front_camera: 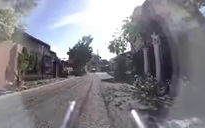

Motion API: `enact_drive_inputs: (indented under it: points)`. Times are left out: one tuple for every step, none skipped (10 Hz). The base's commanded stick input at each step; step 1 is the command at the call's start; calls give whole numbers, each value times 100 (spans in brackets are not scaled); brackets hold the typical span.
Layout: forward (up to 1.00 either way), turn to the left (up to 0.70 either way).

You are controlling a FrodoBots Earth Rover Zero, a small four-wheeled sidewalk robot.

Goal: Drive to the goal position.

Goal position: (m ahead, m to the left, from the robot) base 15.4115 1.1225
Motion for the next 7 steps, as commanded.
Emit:
enact_drive_inputs:
  points:
    - [50,-50]
    - [50,-49]
    - [50,18]
    - [50,3]
    - [50,0]
    - [50,4]
    - [50,11]
